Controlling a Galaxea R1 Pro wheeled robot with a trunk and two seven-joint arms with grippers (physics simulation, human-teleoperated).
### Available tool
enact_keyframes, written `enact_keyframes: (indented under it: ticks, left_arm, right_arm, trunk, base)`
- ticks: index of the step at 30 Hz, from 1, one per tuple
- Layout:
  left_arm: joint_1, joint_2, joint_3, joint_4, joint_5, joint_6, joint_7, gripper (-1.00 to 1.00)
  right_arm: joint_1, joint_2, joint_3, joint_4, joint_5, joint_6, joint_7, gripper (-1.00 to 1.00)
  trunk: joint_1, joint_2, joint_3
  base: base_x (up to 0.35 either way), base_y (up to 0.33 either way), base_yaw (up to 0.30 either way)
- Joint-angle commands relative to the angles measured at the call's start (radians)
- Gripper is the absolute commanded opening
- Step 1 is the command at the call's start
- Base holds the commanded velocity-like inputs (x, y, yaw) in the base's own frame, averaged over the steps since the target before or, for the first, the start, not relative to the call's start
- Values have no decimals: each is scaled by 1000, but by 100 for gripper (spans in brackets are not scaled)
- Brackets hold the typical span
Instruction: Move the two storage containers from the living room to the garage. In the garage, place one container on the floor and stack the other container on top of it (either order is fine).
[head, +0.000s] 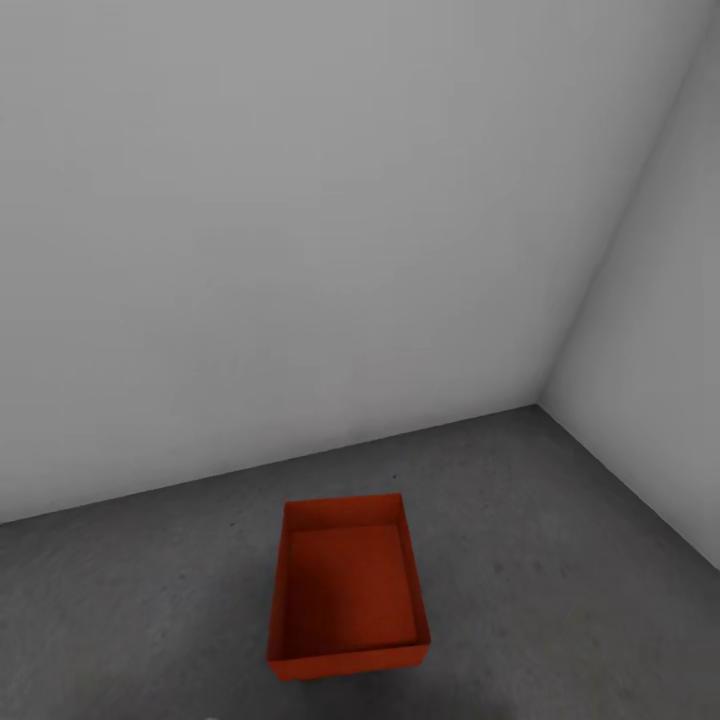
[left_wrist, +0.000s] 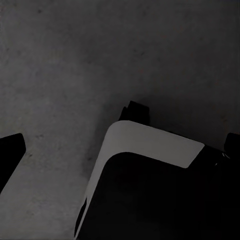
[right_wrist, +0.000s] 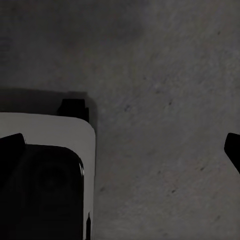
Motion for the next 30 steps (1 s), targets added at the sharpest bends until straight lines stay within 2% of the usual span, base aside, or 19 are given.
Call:
enact_keyframes:
  ticks: [1,8,25,30]
  left_arm:
    - [-1,0,1,0,4,3,3,100]
    - [1,0,1,0,4,7,6,100]
    - [15,-3,1,0,4,10,3,100]
    - [16,-11,1,0,4,10,3,100]
  right_arm:
    - [-1,2,9,1,-10,2,-1,100]
    - [-1,7,9,1,-10,2,-1,100]
    - [0,11,9,1,-10,-3,-3,100]
    - [13,33,9,1,-11,-34,-2,100]
  trunk:
    - [0,-1,-1]
    - [0,-1,-1]
    - [0,-1,-1]
    - [0,-1,-1]
  base:
    - [0,0,0]
    - [-104,0,0]
    - [-327,0,0]
    - [-342,0,0]
